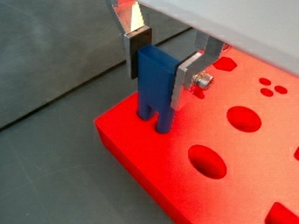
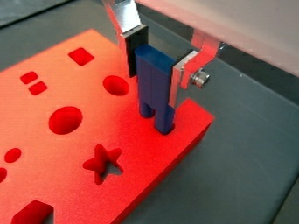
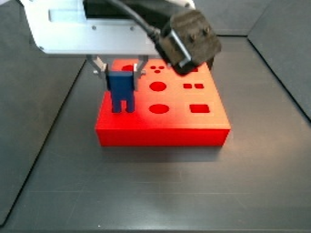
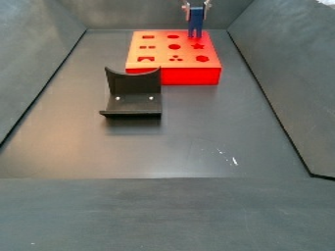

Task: Insert the square-circle object.

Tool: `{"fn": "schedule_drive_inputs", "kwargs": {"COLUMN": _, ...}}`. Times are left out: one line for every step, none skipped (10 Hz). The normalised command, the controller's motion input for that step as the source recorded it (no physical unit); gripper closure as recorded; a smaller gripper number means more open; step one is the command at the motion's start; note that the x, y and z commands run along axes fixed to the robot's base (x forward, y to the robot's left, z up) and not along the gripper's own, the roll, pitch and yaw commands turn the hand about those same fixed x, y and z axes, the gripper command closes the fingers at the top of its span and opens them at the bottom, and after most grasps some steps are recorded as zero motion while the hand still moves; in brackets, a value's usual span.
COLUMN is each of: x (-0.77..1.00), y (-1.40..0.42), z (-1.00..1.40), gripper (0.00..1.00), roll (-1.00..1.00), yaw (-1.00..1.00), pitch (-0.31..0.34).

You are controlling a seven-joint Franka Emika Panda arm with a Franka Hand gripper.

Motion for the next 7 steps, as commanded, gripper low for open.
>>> {"fn": "schedule_drive_inputs", "kwargs": {"x": 0.10, "y": -0.01, "z": -0.93, "gripper": 1.00, "roll": 0.22, "yaw": -0.11, "pitch": 0.000}}
{"fn": "schedule_drive_inputs", "kwargs": {"x": 0.09, "y": -0.03, "z": -0.89, "gripper": 1.00, "roll": 0.21, "yaw": -0.14, "pitch": 0.021}}
{"fn": "schedule_drive_inputs", "kwargs": {"x": 0.07, "y": -0.07, "z": -0.87, "gripper": 1.00, "roll": 0.19, "yaw": -0.13, "pitch": 0.059}}
{"fn": "schedule_drive_inputs", "kwargs": {"x": 0.00, "y": -0.06, "z": -0.81, "gripper": 1.00, "roll": 0.15, "yaw": -0.14, "pitch": 0.113}}
{"fn": "schedule_drive_inputs", "kwargs": {"x": 0.00, "y": -0.08, "z": -0.79, "gripper": 1.00, "roll": 0.12, "yaw": -0.13, "pitch": 0.141}}
{"fn": "schedule_drive_inputs", "kwargs": {"x": 0.00, "y": -0.08, "z": -0.74, "gripper": 1.00, "roll": 0.11, "yaw": -0.11, "pitch": 0.164}}
{"fn": "schedule_drive_inputs", "kwargs": {"x": 0.00, "y": -0.16, "z": -0.88, "gripper": 1.00, "roll": 0.09, "yaw": -0.13, "pitch": 0.113}}
